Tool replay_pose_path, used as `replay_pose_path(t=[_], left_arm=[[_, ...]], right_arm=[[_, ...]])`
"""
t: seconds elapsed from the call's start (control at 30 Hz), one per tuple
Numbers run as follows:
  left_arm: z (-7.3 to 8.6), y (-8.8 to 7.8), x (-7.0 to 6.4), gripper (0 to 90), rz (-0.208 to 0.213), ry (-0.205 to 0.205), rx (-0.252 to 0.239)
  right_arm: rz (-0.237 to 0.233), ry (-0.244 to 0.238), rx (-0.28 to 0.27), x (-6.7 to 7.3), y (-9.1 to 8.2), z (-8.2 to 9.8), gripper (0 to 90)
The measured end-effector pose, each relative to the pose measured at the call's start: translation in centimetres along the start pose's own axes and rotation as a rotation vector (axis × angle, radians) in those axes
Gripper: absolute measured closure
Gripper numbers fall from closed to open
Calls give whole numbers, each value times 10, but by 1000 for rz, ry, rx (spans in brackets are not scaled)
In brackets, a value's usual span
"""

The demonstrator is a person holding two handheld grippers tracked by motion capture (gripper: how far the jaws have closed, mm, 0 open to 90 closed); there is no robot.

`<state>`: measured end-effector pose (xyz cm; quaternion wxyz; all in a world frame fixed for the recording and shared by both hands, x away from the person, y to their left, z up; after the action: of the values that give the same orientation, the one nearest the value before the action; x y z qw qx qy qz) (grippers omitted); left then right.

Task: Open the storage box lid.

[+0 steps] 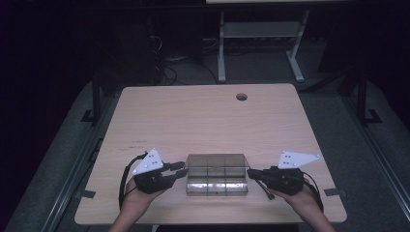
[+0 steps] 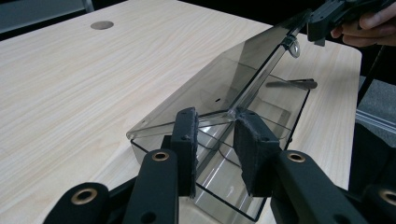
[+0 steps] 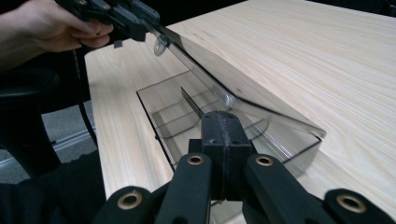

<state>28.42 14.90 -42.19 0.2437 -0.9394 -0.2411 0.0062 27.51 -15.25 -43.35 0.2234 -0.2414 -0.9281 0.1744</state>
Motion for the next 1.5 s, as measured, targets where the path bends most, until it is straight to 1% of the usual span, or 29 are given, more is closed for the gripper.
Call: replay_pose_path(t=[0.1, 0.13, 0.17, 0.33, 0.43, 0.57, 0.73, 1.03, 1.13, 1.17, 1.5], left_arm=[[-1, 0, 1, 703, 1, 4, 1], [-1, 0, 1, 706, 1, 3, -3], [-1, -1, 1, 708, 0, 4, -3], [-2, -1, 2, 714, 0, 3, -3], [-3, -1, 2, 718, 2, 3, -3], [-4, -2, 2, 719, 2, 3, -6], [-5, -2, 4, 722, 2, 11, -5], [-10, -2, 7, 724, 2, 11, -14], [-12, -2, 9, 724, 0, 18, -13], [-13, -1, 10, 724, -1, 14, -15], [-19, -2, 16, 724, 2, 14, -28]], right_arm=[[23, -1, 2, -3, -4, 1, 850], [34, -9, -4, -4, -6, 1, 833], [44, -4, -8, -5, -8, 1, 820], [81, -27, -23, -8, -10, -3, 723], [96, -51, -18, -9, -10, -6, 708], [92, -70, -8, -9, -7, -14, 708], [85, -78, 2, -8, -2, -16, 705], [75, -89, -10, -9, 1, -23, 715], [76, -93, -16, -9, 2, -26, 721], [73, -95, -15, -9, 2, -27, 720], [76, -106, -35, -12, 3, -34, 724]])
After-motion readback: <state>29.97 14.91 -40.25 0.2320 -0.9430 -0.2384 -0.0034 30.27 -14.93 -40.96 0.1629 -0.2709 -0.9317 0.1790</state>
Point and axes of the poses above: each handheld gripper's, and its own axes: y roughly forward along the jaws, z roughly out of its underside, x roughly to its left, the point moved 6 cm from there along y, roughly forward along the jaws, and after that the axes turned 10 degrees about y, right-handed, at the moved point
